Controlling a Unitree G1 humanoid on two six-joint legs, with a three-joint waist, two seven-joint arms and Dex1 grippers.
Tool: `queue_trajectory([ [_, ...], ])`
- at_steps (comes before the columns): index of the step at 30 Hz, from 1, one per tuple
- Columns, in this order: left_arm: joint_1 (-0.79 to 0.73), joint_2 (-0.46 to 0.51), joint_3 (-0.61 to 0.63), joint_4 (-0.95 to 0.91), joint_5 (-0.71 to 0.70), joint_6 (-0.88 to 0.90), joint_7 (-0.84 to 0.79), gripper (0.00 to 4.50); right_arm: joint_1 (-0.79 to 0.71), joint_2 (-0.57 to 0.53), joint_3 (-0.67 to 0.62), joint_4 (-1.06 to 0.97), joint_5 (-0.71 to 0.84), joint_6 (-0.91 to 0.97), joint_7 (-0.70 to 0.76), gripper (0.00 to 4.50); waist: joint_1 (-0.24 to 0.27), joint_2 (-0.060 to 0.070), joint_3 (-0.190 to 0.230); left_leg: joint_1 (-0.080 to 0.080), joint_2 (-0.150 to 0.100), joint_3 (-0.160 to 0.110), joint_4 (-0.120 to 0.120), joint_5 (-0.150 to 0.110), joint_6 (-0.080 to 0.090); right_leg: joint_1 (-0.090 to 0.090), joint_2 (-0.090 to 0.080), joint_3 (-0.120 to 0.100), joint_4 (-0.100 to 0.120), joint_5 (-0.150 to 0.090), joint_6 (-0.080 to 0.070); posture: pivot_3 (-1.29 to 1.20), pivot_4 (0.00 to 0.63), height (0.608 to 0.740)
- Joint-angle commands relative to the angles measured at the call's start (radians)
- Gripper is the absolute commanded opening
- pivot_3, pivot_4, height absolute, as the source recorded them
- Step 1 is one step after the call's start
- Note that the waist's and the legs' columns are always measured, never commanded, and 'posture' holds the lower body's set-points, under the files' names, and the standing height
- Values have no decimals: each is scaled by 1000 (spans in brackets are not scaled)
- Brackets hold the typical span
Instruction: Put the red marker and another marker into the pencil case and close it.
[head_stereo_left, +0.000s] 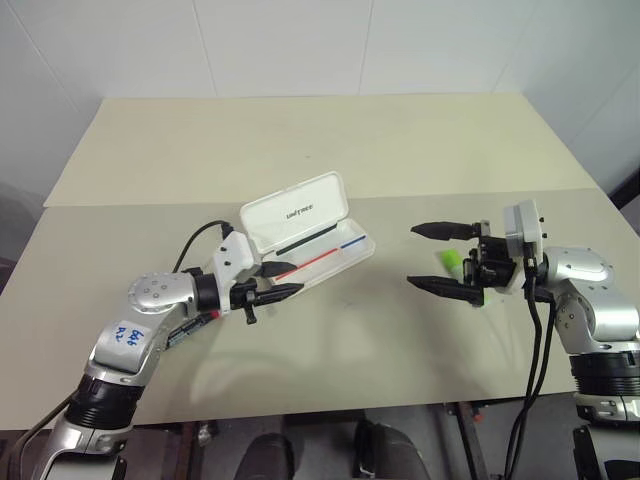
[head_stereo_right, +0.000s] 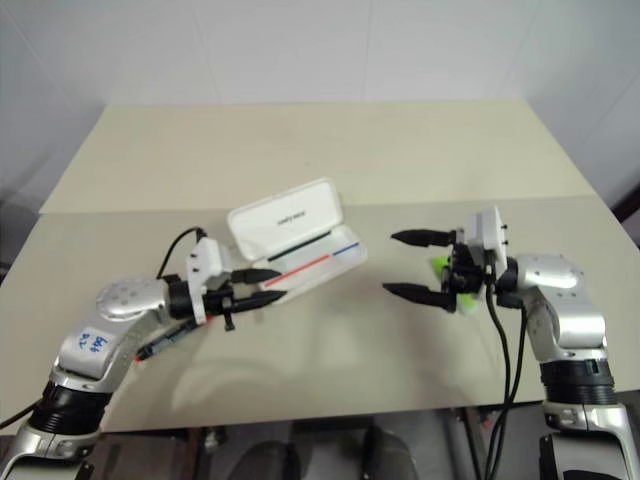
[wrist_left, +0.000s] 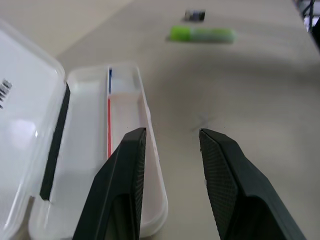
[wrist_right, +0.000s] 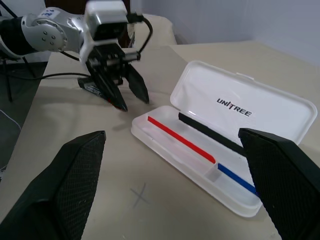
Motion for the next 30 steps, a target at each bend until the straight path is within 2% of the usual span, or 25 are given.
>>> queue_trajectory([
  [1,-22,-11,-18,3,25,1,5,1746,1,14,-7,-72,27,7,-15,4500,-1,0,0,0,0,0,0,0,0,0,0,0,0,0,0,0,150,740],
  [14,-56,-32,-129,76,152,15,3,1746,39,42,-7,-175,43,41,-57,4500,-1,0,0,0,0,0,0,0,0,0,0,0,0,0,0,0,150,740],
  [22,-124,-24,-161,127,209,106,-1,1746,35,-30,-14,-151,52,58,28,4500,0,-1,0,0,0,1,1,0,0,0,0,0,0,0,0,0,150,740],
  [28,-172,-5,-187,147,221,198,-42,1746,-8,-45,-12,-123,50,51,42,4500,-2,-1,-1,1,0,1,1,0,0,0,0,0,1,0,0,0,150,740],
  [30,-186,6,-205,147,231,217,-57,1247,-25,-41,-8,-122,49,53,41,4500,-2,-1,-1,1,0,1,1,0,0,0,0,0,1,0,0,0,150,740],
])
